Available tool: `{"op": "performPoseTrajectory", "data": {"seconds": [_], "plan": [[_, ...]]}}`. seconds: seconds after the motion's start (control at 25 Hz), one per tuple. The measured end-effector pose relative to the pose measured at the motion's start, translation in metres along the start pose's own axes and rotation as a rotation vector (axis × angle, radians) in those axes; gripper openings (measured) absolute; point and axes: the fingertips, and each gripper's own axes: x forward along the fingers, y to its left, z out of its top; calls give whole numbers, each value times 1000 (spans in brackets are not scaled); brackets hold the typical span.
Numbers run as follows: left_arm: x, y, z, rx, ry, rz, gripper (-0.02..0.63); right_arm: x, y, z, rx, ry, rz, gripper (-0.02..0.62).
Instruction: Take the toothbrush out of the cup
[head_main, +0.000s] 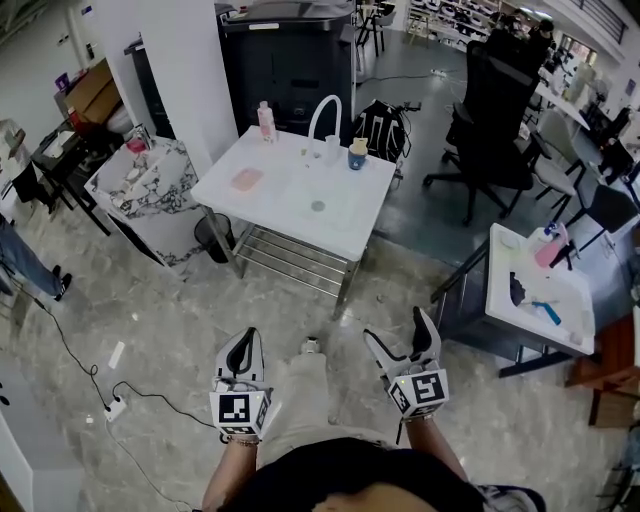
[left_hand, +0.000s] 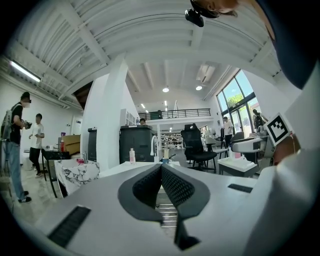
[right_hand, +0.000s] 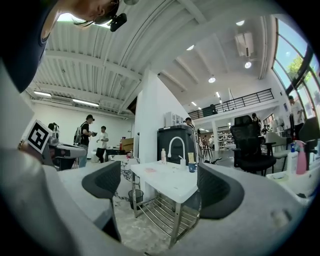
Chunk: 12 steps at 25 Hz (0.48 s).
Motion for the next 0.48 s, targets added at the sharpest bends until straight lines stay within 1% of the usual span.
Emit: {"op": "performPoseTrajectory", "data": {"seconds": [0.16, 0.28, 0.48], "plan": [[40, 12, 3, -3, -14, -14, 2, 36, -10, 4, -17, -6, 13, 471], [73, 19, 8, -7, -25, -32, 2, 67, -23, 4, -7, -2, 7, 469], [130, 46, 8, -4, 4, -42, 2, 127, -44, 6, 31, 1, -3, 469]]}}
